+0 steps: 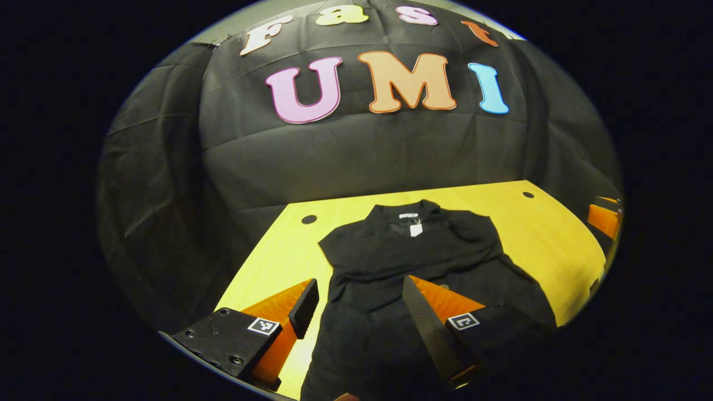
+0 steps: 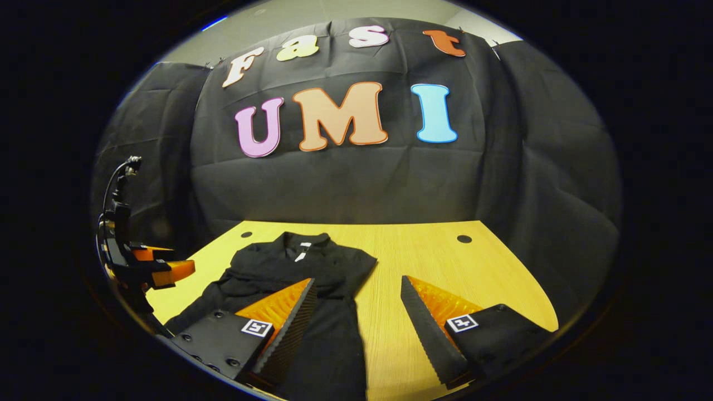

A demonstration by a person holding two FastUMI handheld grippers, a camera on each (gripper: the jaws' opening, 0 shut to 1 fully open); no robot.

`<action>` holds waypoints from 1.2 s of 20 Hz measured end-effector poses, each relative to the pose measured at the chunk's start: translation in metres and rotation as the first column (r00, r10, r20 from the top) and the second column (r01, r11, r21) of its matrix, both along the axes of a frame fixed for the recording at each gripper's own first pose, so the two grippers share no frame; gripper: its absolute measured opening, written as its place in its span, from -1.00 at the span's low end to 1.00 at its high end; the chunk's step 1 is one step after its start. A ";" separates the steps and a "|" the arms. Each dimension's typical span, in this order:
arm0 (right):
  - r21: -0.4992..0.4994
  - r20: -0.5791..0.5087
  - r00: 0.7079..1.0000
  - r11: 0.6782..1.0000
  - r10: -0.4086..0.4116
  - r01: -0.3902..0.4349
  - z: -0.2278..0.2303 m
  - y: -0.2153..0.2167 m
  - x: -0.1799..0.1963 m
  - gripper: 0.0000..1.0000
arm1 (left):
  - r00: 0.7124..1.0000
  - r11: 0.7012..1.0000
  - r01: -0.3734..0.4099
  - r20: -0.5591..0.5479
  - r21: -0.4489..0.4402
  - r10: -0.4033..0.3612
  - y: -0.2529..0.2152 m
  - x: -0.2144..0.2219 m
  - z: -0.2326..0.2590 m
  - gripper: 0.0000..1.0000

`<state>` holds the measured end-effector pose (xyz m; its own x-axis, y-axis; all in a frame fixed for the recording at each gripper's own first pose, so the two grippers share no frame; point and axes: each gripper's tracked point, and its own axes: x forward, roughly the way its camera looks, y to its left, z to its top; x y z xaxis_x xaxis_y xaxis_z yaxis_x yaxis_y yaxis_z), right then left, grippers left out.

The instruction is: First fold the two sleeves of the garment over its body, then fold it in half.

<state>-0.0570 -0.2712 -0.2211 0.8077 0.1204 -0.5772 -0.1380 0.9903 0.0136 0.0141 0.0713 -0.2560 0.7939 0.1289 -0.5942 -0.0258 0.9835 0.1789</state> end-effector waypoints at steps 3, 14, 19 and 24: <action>-0.027 -0.041 0.999 1.000 0.004 -0.005 -0.017 0.005 -0.026 0.95 | 0.999 1.000 -0.027 -0.036 -0.003 0.027 0.017 -0.032 -0.012 0.88; -0.133 -0.306 0.952 0.991 -0.017 -0.025 -0.110 -0.006 -0.129 0.97 | 0.964 0.993 -0.113 -0.240 0.028 0.117 0.064 -0.150 -0.085 0.89; -0.178 -0.400 0.914 0.984 -0.060 -0.014 -0.144 -0.019 -0.155 0.96 | 0.941 0.989 -0.141 -0.306 0.041 0.146 0.071 -0.184 -0.110 0.89; -0.157 -0.486 0.871 0.988 -0.079 0.002 -0.167 -0.020 -0.173 0.98 | 0.946 0.991 -0.128 -0.306 -0.035 0.111 0.061 -0.187 -0.115 0.85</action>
<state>-0.2301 -0.2916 -0.3879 0.4194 -0.0233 -0.9075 -0.1119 0.9907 -0.0772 -0.1726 0.1321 -0.3713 0.5563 0.1726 -0.8129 -0.0963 0.9850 0.1432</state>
